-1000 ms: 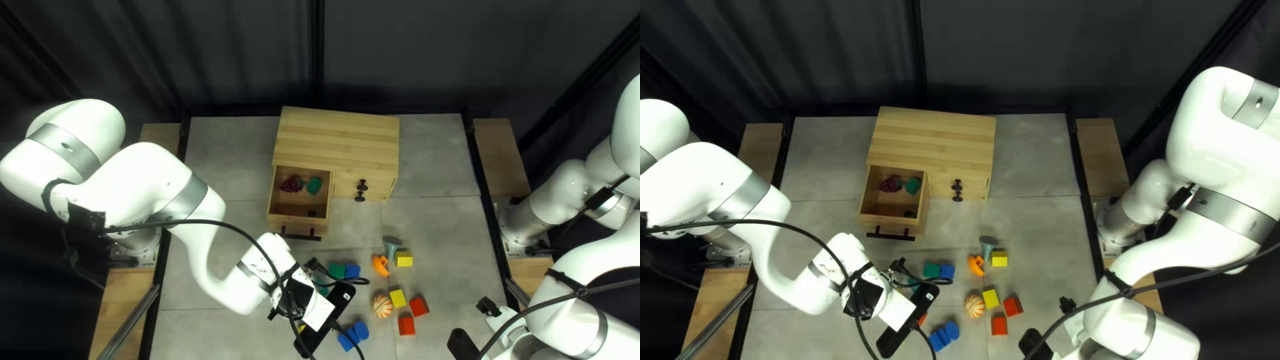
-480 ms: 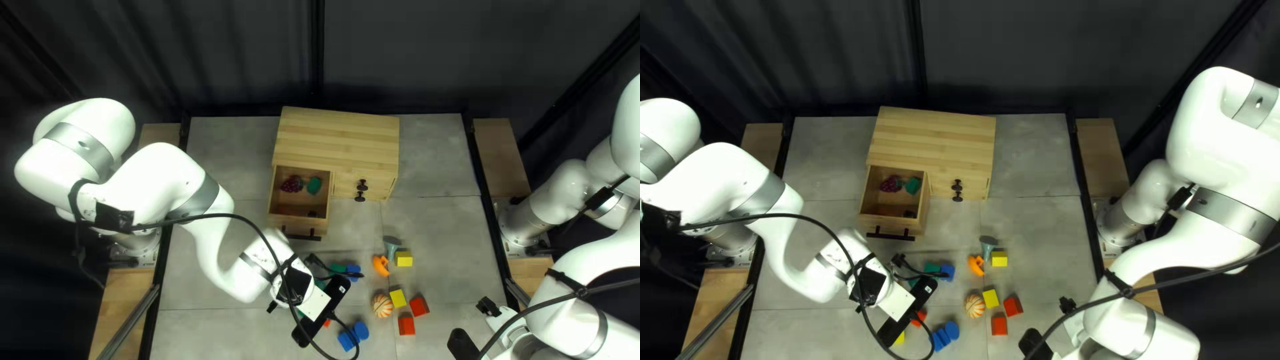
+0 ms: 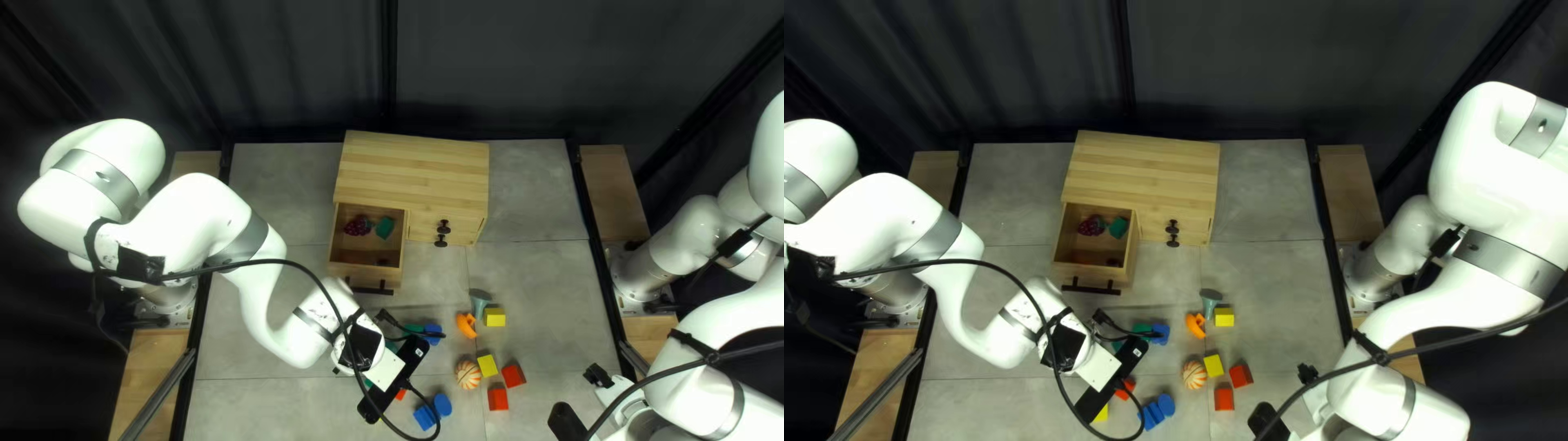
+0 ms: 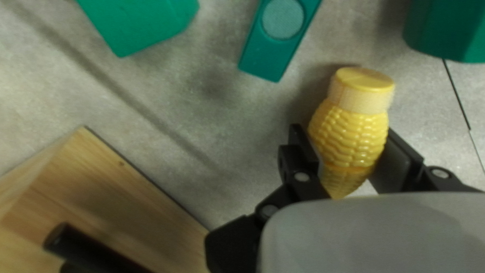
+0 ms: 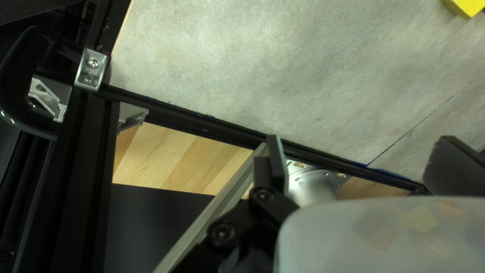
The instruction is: Open drawers and place objects into drawer and close
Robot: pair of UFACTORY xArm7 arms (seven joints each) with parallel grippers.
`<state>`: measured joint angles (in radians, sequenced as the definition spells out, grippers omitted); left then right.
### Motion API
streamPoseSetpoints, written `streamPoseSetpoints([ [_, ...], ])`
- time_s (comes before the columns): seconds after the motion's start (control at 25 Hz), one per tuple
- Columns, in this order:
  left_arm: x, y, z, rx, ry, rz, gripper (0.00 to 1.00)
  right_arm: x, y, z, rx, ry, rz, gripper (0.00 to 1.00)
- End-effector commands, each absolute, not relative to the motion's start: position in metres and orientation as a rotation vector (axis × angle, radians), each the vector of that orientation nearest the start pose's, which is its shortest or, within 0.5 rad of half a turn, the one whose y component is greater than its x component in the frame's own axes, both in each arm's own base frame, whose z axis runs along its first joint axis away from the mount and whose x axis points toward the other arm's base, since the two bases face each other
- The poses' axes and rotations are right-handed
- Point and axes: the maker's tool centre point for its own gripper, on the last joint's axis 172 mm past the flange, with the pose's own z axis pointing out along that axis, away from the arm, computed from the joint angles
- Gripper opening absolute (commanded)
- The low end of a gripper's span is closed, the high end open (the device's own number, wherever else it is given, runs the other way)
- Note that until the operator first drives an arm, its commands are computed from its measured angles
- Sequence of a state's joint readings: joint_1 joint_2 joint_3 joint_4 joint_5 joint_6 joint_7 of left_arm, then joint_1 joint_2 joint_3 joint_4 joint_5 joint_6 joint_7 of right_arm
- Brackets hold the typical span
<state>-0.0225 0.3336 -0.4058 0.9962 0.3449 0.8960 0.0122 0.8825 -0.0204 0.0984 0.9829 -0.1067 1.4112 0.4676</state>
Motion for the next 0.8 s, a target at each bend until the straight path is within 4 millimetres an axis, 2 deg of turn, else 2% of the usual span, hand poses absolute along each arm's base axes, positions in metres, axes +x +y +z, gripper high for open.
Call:
streamPoseSetpoints([
  [0.04,0.42,-0.171,0.135,-2.784,0.944,0.237,0.0,0.212,0.268,0.166,-3.332,-0.943,0.417,1.0],
  [0.08,0.421,-0.17,0.151,-2.777,0.931,0.241,0.0,0.212,0.268,0.166,-3.332,-0.943,0.417,1.0],
  [0.12,0.421,-0.17,0.151,-2.777,0.931,0.241,0.0,0.212,0.268,0.166,-3.332,-0.943,0.417,1.0],
  [0.2,0.422,-0.157,0.177,-2.771,0.896,0.237,0.0,0.212,0.268,0.166,-3.332,-0.943,0.417,1.0],
  [0.24,0.422,-0.157,0.177,-2.771,0.896,0.237,0.0,0.212,0.268,0.166,-3.332,-0.943,0.417,1.0],
  [0.44,0.433,-0.127,0.215,-2.769,0.835,0.218,0.0,0.212,0.268,0.166,-3.332,-0.943,0.417,1.0],
  [0.48,0.436,-0.114,0.224,-2.765,0.816,0.206,0.0,0.212,0.268,0.166,-3.332,-0.943,0.417,1.0],
  [0.56,0.437,-0.1,0.229,-2.762,0.795,0.192,0.0,0.212,0.268,0.166,-3.332,-0.943,0.417,1.0],
  [0.6,0.439,-0.08,0.229,-2.761,0.769,0.172,0.0,0.212,0.268,0.166,-3.332,-0.943,0.417,1.0],
  [0.64,0.439,-0.071,0.228,-2.761,0.751,0.165,0.0,0.212,0.268,0.166,-3.332,-0.943,0.417,1.0],
  [0.8,0.445,-0.021,0.21,-2.768,0.63,0.093,0.0,0.212,0.268,0.166,-3.332,-0.943,0.417,1.0],
])
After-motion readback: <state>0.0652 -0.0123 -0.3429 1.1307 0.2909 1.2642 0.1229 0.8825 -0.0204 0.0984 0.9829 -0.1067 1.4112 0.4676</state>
